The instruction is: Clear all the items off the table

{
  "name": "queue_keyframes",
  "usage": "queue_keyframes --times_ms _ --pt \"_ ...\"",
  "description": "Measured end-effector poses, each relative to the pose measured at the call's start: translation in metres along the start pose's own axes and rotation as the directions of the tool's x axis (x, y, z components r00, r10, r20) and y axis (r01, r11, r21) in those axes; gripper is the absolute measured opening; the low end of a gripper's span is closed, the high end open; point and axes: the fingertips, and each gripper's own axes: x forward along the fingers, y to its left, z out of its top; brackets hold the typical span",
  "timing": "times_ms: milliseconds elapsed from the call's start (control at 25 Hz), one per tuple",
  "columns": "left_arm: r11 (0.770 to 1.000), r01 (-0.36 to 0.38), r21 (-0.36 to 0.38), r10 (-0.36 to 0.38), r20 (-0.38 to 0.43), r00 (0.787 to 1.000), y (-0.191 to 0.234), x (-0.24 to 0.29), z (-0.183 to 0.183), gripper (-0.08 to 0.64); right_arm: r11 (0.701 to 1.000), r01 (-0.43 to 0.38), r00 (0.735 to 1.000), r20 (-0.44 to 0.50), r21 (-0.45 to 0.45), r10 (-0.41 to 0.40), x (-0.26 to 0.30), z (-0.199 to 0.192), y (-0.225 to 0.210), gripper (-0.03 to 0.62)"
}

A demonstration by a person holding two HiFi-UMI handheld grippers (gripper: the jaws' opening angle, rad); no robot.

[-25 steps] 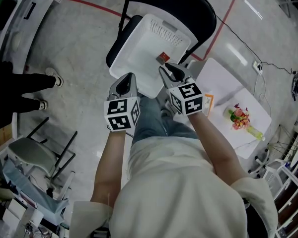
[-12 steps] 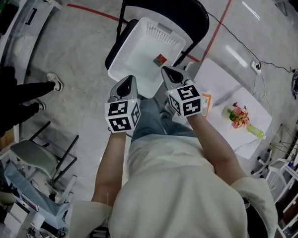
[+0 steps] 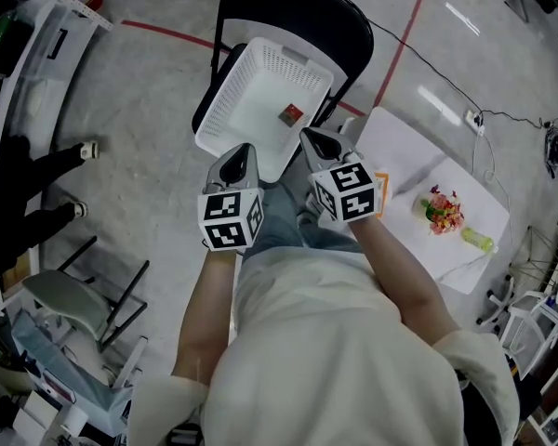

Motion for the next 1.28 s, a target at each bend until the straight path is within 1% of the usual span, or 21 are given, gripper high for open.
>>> queue_keyframes --times_ms 200,320,480,640,760,840,1080,1280 --pt "0.999 0.026 0.021 -0.026 -0.001 1.000 -0.018 -0.004 0.001 0.009 1.000 0.025 0.999 0.023 0.008 -0.025 -0.018 0.001 -0.005 -0.002" --pt "0.998 0.057 0.036 -0.057 -0.014 0.998 -0.034 -0.002 -0.002 0.009 0.998 0.051 0.998 0.031 0.023 -0.052 -0.032 -0.002 -0.014 -0.002" --pt "0.989 0.123 0.083 -0.120 -0.041 0.992 -0.061 0.007 -0.003 0.009 0.993 0.103 0.994 0.041 0.054 -0.105 -0.055 -0.010 -0.030 -0.002" --pt "0.969 0.207 0.137 -0.200 -0.065 0.978 -0.095 0.021 0.001 0.009 0.979 0.176 0.982 0.045 0.105 -0.182 -0.080 -0.023 -0.054 -0.002" --pt "0.942 0.280 0.186 -0.266 -0.100 0.959 -0.125 0.034 0.001 0.009 0.957 0.244 0.967 0.039 0.156 -0.253 -0.100 -0.035 -0.076 -0.002" --pt "0.918 0.331 0.218 -0.310 -0.125 0.942 -0.147 0.041 0.000 0.009 0.938 0.289 0.953 0.032 0.192 -0.301 -0.115 -0.045 -0.090 -0.002" --pt "0.836 0.461 0.296 -0.417 -0.204 0.886 -0.200 0.058 -0.008 0.009 0.869 0.401 0.907 0.010 0.291 -0.422 -0.151 -0.073 -0.121 -0.002" --pt "0.759 0.553 0.344 -0.481 -0.276 0.832 -0.236 0.065 -0.015 0.009 0.799 0.478 0.862 -0.018 0.365 -0.507 -0.179 -0.093 -0.133 -0.002"
